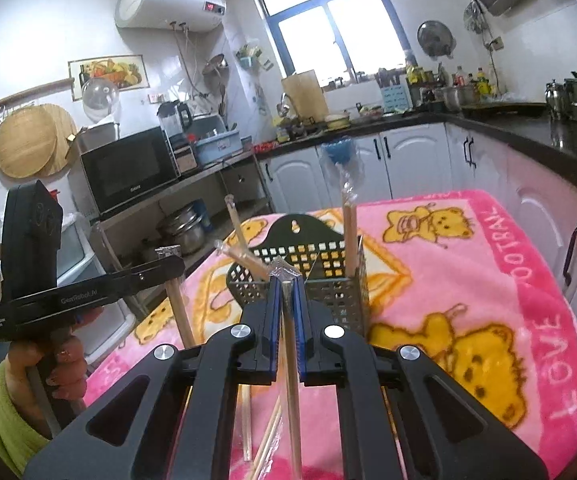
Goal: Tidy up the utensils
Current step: 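Lift both chopsticks upright and carry them above the green basket, then lower the left gripper's chopstick into the basket while the right gripper lowers its own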
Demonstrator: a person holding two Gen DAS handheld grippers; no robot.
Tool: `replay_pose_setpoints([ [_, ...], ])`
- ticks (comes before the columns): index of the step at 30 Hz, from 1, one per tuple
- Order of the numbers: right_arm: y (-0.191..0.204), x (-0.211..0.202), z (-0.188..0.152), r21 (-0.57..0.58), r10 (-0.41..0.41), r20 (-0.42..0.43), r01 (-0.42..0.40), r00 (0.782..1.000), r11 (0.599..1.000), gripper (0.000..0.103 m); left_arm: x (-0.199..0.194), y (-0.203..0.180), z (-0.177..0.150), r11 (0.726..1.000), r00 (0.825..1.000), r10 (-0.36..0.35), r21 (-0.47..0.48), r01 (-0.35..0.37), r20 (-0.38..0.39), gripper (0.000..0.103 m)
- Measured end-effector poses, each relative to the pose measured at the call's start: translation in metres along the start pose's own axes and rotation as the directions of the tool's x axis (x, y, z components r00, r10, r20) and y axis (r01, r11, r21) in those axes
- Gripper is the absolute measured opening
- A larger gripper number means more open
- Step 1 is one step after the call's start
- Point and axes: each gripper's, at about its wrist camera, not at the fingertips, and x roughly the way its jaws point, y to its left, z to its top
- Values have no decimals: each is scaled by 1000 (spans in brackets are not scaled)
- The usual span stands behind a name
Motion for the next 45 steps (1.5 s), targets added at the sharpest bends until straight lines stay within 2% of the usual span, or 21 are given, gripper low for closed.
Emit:
replay_pose_setpoints([
  [24,-13,-36,24,4,-52,138,52,989,999,6,0,-51,46,993,995,-67,107,58,77,3],
  [45,3,-27,73,-44,-37,226,49,973,998,6,-10,-59,99,991,981,-34,134,8,190,3],
])
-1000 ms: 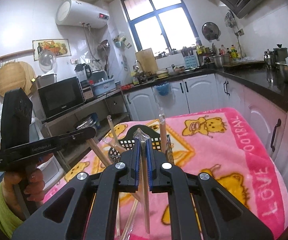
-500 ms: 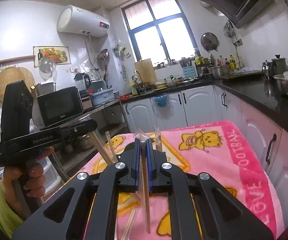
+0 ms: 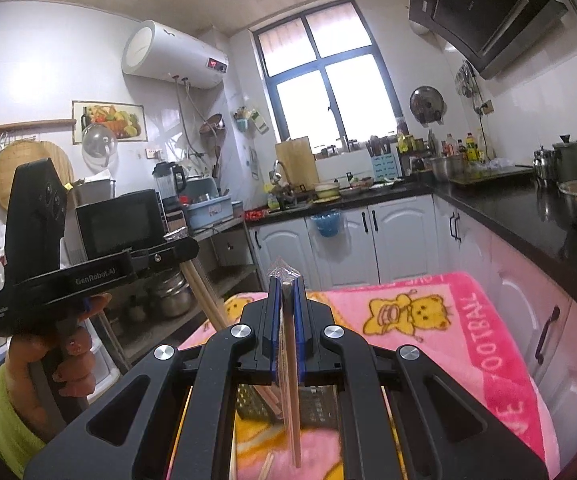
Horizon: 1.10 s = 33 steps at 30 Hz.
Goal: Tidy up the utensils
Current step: 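Lower the left gripper's chopstick into the basket while the right gripper lowers its own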
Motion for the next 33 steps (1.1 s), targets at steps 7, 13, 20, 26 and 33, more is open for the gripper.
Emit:
replay_pose_setpoints([
  [7,6,16,24,-15,0,42,1,999,1000,6,-6,11,24,1000,998,22,-11,-22,52,3],
  [13,7,31,40,-26,-6,64,8,998,1000,6,-9,24,45,998,993,63,-16,-62,95,3],
  [20,8,48,55,-44,-9,89,13,996,999,6,-3,50,55,991,986,125,-58,-119,108,3],
  [26,10,67,63,-71,-12,100,20,995,997,6,0,76,53,977,972,203,-84,-194,119,3],
  [33,4,94,56,-52,-27,76,31,997,998,6,11,101,38,968,970,233,-116,-224,72,3],
])
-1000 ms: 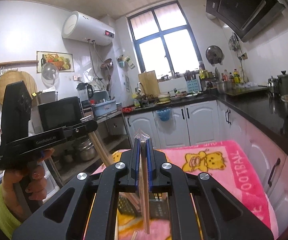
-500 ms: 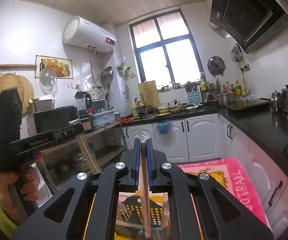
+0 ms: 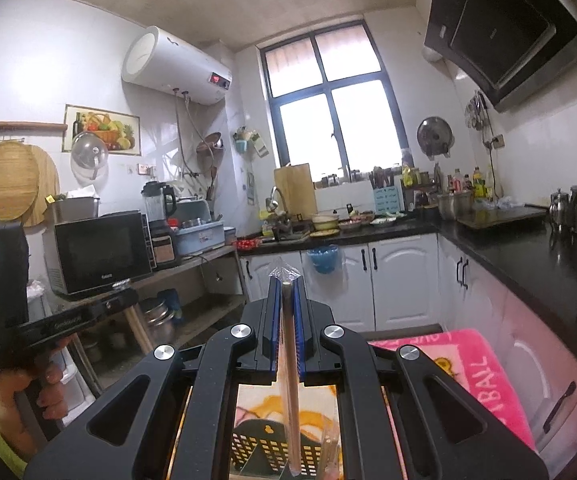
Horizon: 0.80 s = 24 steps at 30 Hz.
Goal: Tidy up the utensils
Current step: 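Lower the left gripper's chopstick into the basket while the right gripper lowers its own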
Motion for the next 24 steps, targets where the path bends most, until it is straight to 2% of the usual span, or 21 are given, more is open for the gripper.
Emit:
replay_pose_setpoints([
  [15,-3,41,-45,12,-21,-76,22,997,1000,6,34,15,-53,999,993,26,25,-24,-118,3],
  [24,-1,51,-63,-7,-31,-105,30,994,1000,6,46,14,-76,999,988,32,47,-25,-152,3],
])
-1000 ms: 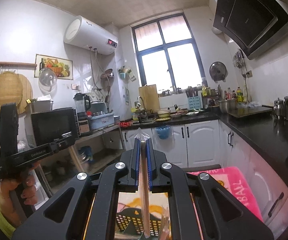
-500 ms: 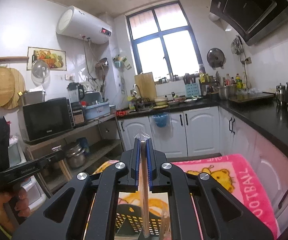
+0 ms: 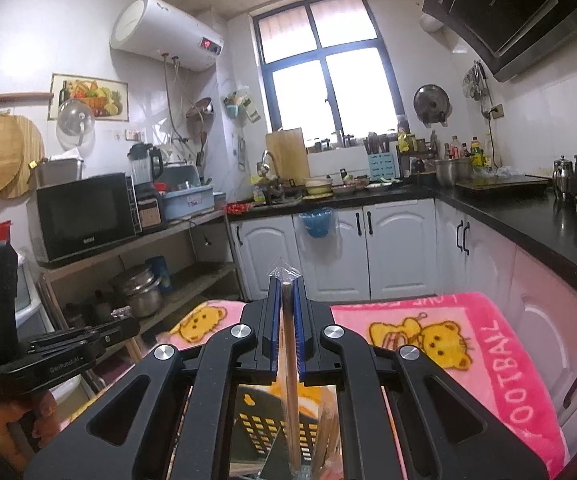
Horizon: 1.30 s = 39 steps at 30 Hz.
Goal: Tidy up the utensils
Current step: 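Lower the left gripper's chopstick into the basket while the right gripper lowers its own, then open both grippers and withdraw them up from the basket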
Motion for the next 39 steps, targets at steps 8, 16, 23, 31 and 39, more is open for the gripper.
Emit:
replay_pose_setpoints([
  [8,-2,5,-11,2,-12,-37,12,999,1000,7,8,-4,-12,1000,1000,1,17,-1,-20,3],
  [16,-6,1,-18,-1,-19,-60,19,998,1000,7,13,-8,-20,1000,999,-5,30,6,-42,3],
  [23,-10,-8,-28,-10,-33,-99,32,995,999,18,12,-9,-26,1000,998,-20,19,21,-53,3],
  [31,-13,-18,-39,-17,-51,-122,49,991,999,29,8,-10,-31,1000,998,-17,14,17,-57,16],
  [39,-12,-23,-45,-32,-78,-128,74,989,997,40,-9,-4,-33,999,999,-26,-24,25,-45,41],
])
